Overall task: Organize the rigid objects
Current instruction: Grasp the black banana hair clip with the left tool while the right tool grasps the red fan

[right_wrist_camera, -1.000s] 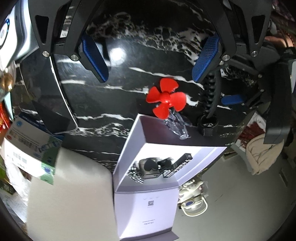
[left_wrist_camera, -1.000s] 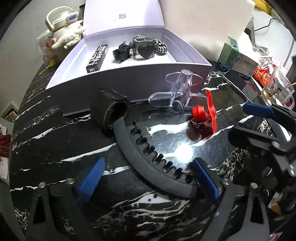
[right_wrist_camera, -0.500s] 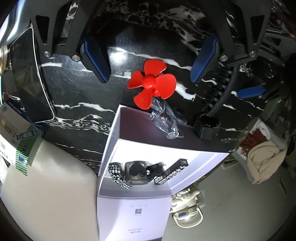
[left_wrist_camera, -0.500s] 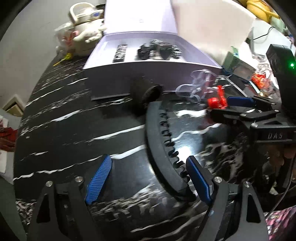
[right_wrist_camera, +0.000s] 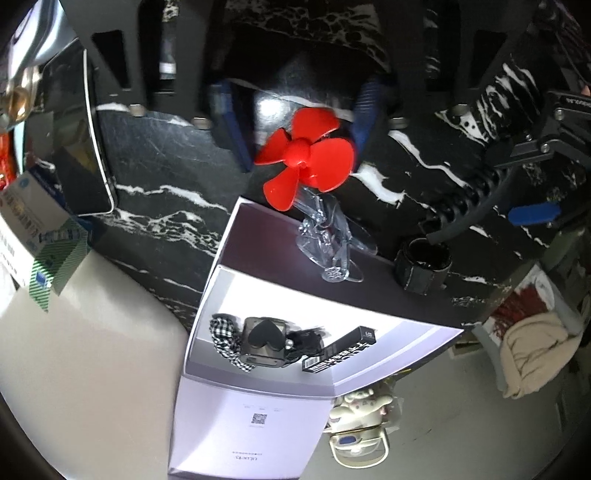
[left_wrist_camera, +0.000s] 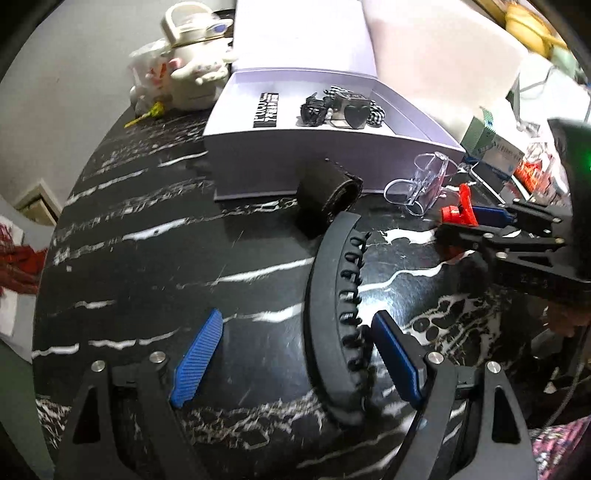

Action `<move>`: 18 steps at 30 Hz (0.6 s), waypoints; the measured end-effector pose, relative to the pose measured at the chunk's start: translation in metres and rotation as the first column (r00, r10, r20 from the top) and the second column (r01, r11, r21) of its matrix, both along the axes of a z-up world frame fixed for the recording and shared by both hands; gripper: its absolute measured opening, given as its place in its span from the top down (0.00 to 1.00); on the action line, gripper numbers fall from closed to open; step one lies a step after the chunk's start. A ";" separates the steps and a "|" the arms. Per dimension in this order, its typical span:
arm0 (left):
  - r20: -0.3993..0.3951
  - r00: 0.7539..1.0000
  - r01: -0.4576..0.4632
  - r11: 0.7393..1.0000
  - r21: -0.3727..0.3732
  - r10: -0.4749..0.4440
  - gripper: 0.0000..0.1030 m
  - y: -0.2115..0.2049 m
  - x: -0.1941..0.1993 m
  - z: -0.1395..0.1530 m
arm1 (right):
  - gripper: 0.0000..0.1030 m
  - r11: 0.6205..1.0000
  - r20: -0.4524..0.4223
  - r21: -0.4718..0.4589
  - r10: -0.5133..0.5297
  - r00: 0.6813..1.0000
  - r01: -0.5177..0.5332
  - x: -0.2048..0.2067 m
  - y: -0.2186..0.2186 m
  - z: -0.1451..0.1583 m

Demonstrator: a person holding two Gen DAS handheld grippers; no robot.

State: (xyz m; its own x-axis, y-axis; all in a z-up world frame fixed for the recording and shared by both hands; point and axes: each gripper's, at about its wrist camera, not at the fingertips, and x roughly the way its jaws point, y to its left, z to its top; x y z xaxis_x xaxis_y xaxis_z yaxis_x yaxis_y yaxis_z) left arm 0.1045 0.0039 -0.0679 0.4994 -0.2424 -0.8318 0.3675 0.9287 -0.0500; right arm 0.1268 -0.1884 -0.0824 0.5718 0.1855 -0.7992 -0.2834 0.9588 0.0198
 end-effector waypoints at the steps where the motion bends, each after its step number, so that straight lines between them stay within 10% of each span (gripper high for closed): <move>1: 0.003 1.000 0.007 1.000 0.003 -0.007 0.19 -0.003 0.001 0.000 | 0.59 1.000 -0.013 0.019 0.019 1.000 -0.019 -0.001 -0.001 0.001; 7: 0.016 1.000 0.009 1.000 0.001 -0.009 0.21 -0.013 0.008 -0.001 | 0.59 0.999 -0.022 0.001 0.051 0.998 -0.051 -0.013 -0.004 0.003; 18: 0.049 0.999 -0.014 1.000 -0.008 0.015 0.69 -0.017 0.012 0.001 | 0.59 0.998 -0.014 -0.023 0.063 0.998 -0.064 -0.029 -0.002 0.002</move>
